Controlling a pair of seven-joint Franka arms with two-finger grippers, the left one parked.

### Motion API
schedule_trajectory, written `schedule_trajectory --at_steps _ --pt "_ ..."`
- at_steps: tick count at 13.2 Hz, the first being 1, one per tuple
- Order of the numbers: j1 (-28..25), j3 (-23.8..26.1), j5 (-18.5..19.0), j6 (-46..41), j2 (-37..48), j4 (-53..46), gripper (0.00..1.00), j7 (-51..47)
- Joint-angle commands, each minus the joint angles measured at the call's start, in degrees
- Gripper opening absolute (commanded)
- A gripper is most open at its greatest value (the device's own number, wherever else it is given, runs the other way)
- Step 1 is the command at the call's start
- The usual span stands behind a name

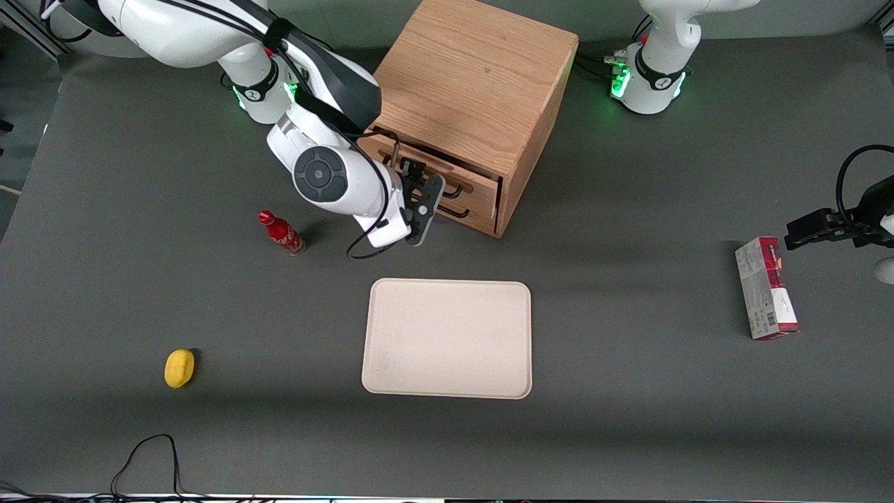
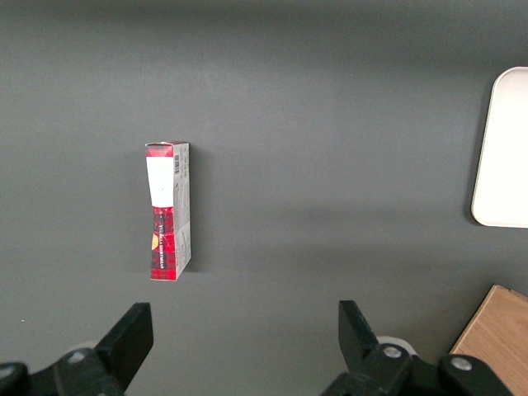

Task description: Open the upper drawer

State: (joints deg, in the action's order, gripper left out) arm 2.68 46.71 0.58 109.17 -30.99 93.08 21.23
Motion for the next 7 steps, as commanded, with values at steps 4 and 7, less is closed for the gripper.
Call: schedule_trajectory --at_steps 4,7 --pt "0.93 -0.13 6.97 -1.68 -7.23 -10.01 1.0 0.83" --pt "1.02 -1.79 11.11 -5.18 -10.14 -15.89 1.0 0.92"
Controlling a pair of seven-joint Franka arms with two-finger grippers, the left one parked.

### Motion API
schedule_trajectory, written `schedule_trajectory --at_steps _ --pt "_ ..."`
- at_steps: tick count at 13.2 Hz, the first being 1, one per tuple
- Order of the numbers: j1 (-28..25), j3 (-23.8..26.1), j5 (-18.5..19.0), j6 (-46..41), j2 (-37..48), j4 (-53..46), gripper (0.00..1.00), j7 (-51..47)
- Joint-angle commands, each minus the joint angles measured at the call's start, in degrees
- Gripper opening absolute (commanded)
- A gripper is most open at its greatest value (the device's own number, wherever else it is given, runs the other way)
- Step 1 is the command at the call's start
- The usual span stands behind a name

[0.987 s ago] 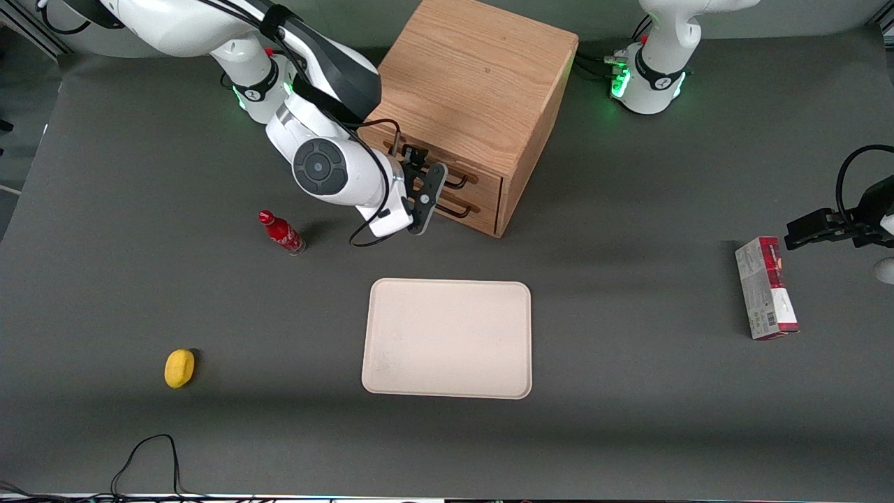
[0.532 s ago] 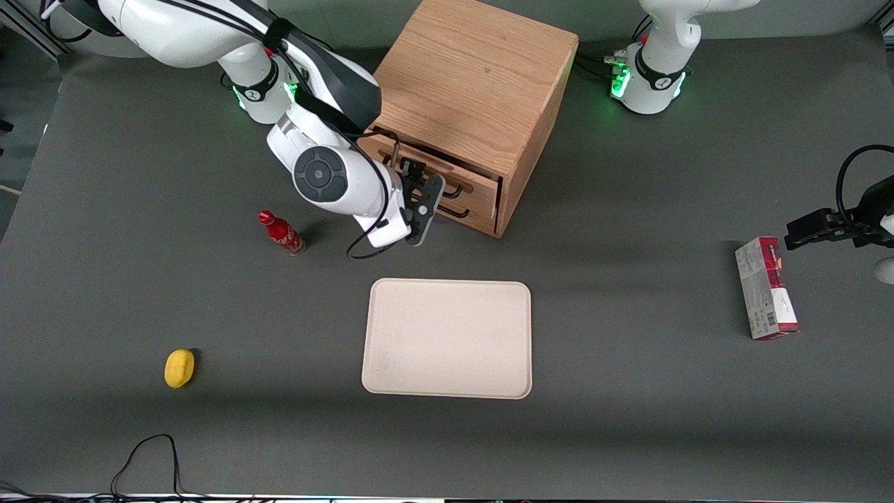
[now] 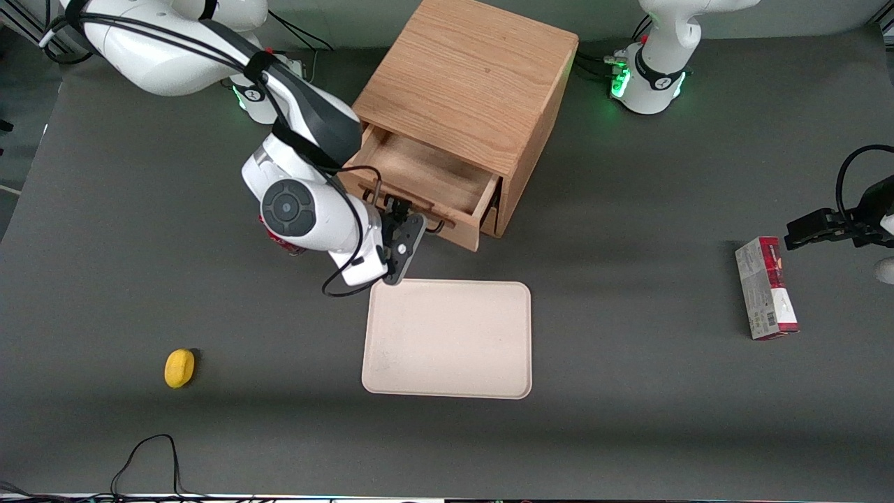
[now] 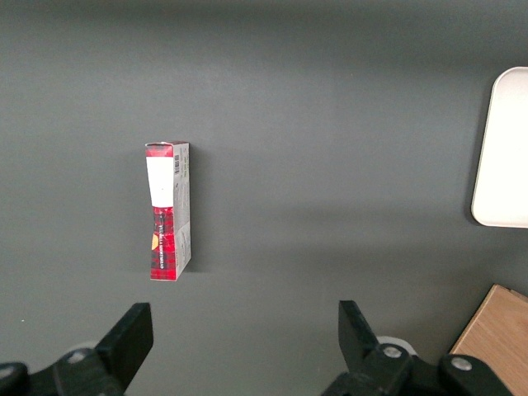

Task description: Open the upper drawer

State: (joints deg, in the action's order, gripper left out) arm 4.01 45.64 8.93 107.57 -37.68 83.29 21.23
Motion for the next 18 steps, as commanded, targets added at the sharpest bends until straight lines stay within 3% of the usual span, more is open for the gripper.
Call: schedule_trajectory --at_steps 1,5,11,14,18 --pt "-0.23 -1.85 2.76 -4.99 -4.32 -8.47 1.0 2.57" --pt "0.03 -6.52 2.76 -5.71 -5.2 -14.11 1.0 9.44" --pt "0.56 -7.14 2.94 -5.53 -5.83 -17.28 1.0 10.06" --pt "0.74 -8.99 8.11 -5.62 -3.45 -22.01 1.0 9.62" --pt "2.05 -10.04 6.2 -5.79 1.45 -24.41 1.0 8.75"
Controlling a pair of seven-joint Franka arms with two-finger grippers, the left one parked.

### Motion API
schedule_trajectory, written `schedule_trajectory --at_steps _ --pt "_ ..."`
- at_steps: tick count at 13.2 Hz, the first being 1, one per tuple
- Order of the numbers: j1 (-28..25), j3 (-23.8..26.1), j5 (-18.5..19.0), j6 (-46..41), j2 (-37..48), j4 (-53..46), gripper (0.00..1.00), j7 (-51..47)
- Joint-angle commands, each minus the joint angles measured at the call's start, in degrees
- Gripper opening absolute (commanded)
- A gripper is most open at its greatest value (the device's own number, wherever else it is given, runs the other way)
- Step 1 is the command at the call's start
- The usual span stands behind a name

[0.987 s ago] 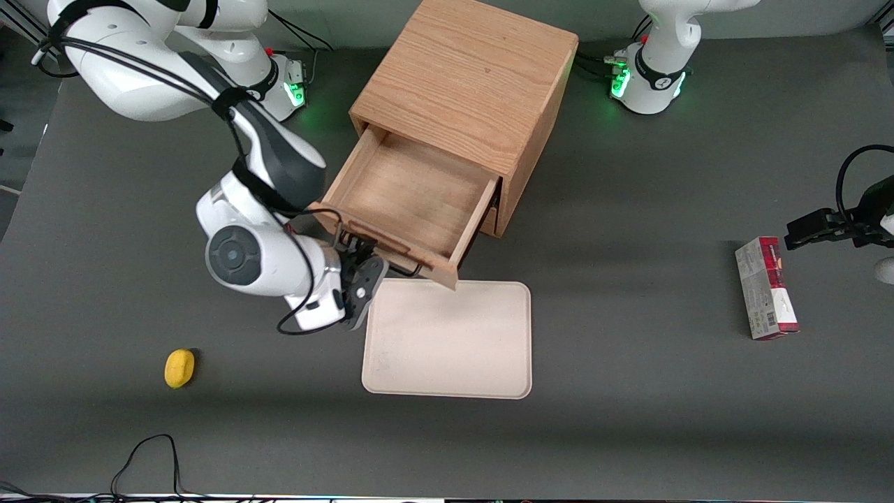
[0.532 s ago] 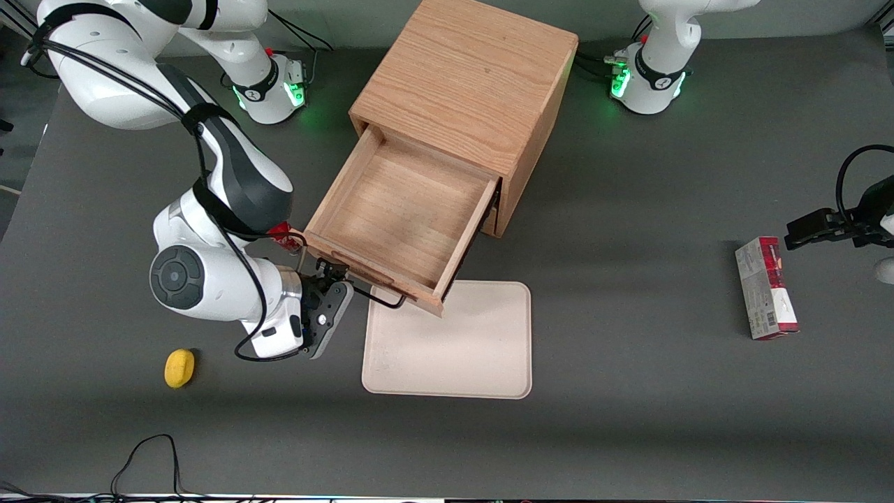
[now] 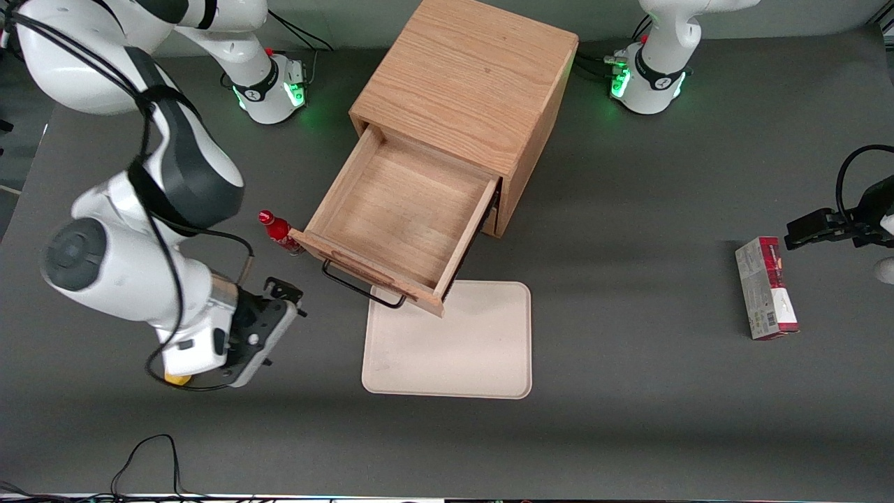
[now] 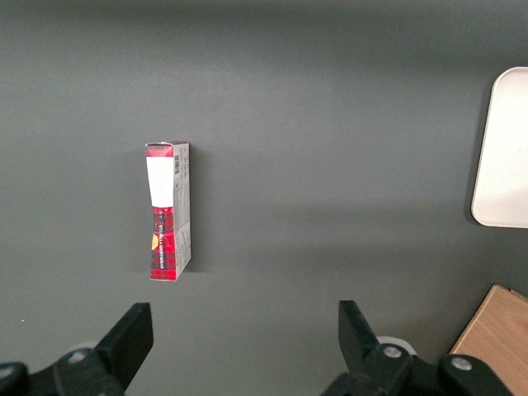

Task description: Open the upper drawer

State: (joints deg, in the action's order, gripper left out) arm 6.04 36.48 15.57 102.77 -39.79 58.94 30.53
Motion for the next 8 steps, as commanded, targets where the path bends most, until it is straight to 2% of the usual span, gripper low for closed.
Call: schedule_trajectory --at_steps 1,2,3,5,6,8 --pt "0.29 -4.02 -2.37 -2.82 6.54 0.56 1.0 -1.77" --pt "0.2 -8.4 -6.57 -8.75 10.31 1.69 1.0 -3.44" --pt "0.11 -13.49 -11.57 -11.16 13.92 4.49 1.0 -6.76" --pt "-0.24 -23.17 -20.63 -11.54 24.88 16.49 1.0 -12.14" --pt "-0.33 -25.73 -22.32 -10.93 30.42 23.08 1.0 -14.85" --pt "-0.24 -28.82 -22.6 -10.48 40.1 34.35 1.0 -24.15"
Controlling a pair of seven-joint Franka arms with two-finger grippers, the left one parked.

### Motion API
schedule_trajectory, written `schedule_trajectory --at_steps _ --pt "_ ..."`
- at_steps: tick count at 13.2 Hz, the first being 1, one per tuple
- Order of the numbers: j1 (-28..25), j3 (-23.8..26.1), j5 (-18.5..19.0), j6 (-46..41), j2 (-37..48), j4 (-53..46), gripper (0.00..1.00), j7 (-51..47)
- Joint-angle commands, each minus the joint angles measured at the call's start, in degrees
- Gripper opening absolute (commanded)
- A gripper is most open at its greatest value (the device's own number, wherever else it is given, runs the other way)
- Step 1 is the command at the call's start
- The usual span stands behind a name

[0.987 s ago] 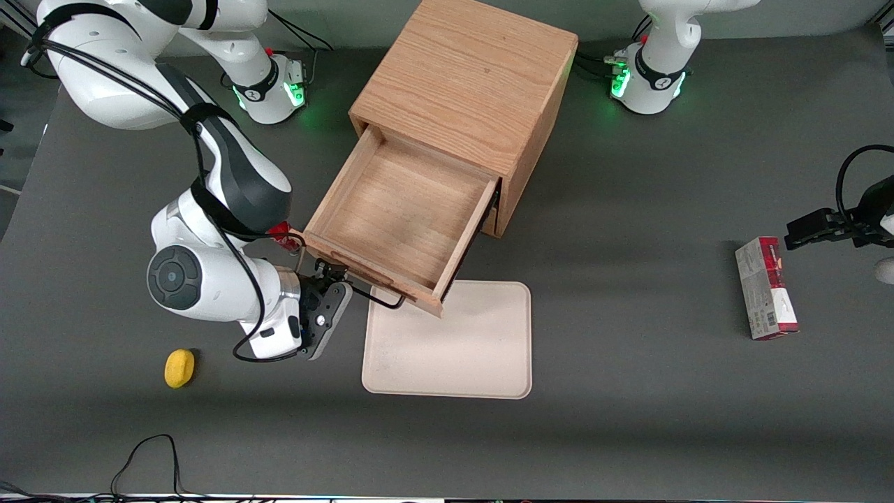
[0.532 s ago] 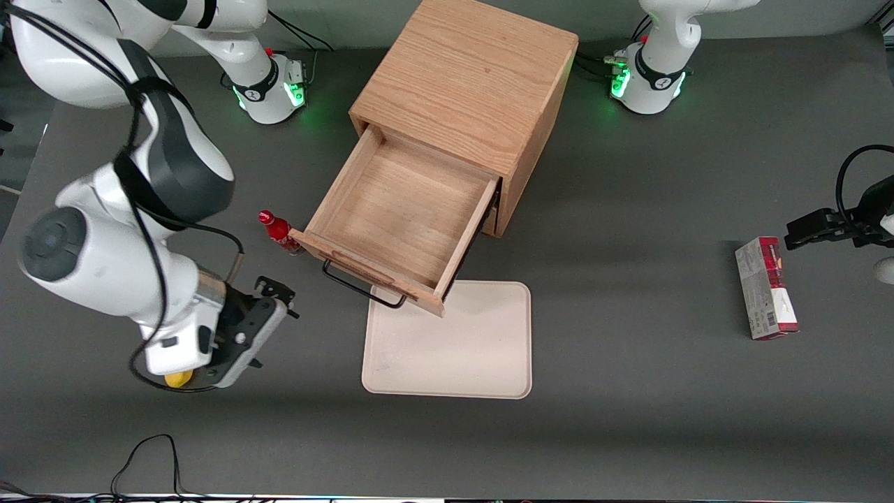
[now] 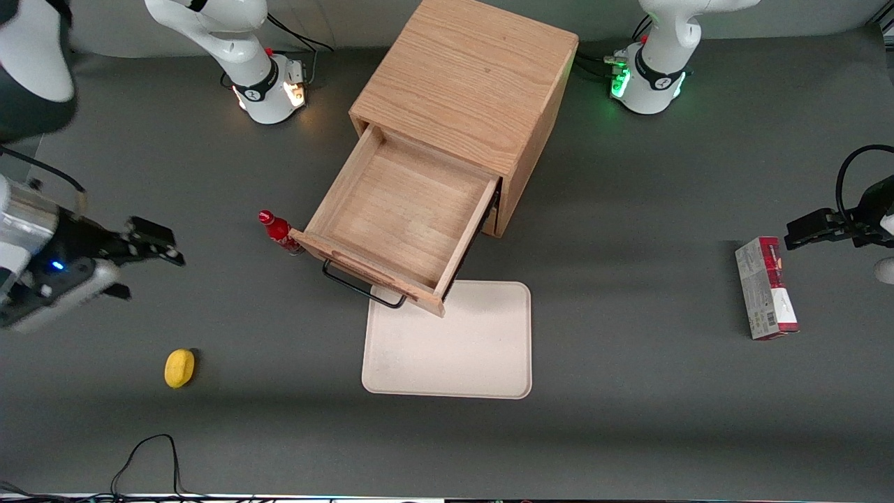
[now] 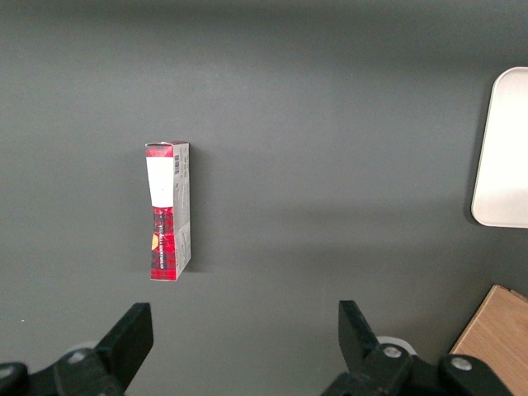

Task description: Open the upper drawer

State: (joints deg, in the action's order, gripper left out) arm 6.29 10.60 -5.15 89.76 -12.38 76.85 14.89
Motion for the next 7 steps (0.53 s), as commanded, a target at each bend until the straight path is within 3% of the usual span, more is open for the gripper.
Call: schedule_trajectory --at_steps 1,5,7 --pt "-0.58 -3.82 -1.62 2.35 16.3 20.23 1.0 -10.13" --pt "-0.58 -6.11 0.57 4.79 27.13 32.65 1.0 -10.5" --pt "-0.75 -3.06 4.61 4.54 27.06 32.22 1.0 -19.05"
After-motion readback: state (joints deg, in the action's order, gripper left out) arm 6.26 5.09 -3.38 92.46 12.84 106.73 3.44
